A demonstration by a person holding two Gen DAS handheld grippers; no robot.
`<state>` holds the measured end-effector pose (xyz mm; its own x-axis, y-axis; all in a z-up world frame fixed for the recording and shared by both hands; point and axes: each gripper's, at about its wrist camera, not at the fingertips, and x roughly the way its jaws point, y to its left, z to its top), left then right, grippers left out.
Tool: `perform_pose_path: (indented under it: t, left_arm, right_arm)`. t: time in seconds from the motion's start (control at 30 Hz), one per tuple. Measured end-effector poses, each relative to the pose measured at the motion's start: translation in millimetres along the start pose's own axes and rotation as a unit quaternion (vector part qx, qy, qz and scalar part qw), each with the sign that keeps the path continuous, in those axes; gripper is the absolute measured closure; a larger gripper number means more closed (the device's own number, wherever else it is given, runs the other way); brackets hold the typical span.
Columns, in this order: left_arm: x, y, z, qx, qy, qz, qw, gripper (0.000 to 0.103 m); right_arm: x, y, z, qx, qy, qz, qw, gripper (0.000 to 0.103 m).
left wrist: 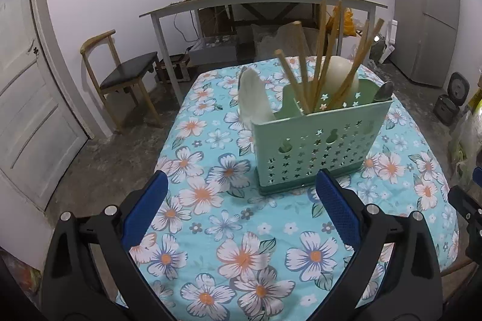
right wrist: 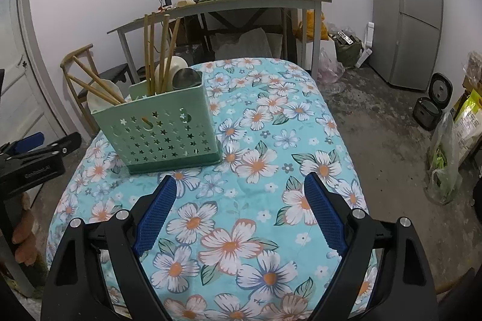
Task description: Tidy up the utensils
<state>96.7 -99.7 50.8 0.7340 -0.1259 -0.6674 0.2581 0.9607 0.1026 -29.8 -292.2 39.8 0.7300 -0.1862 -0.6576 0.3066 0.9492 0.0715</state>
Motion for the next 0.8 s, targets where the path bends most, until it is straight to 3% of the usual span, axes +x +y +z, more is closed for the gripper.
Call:
perform_pose_path:
  t: [0.37, 0.8]
  left_arm:
    - [6.8, 32.2, -3.3, -0.015, 0.017, 0.031, 0.9993, 0.008]
    - [2.1, 50.4, 1.5, -0.033, 0.011, 0.035, 0.9988, 0.008]
  right_arm:
    - [0.9, -9.5, 1.4, 0.008, 0.003, -0.013, 1.0, 0.019]
    - [-4.7, -19.8, 7.1, 0.015, -0.007, -0.034, 0.999, 0.019]
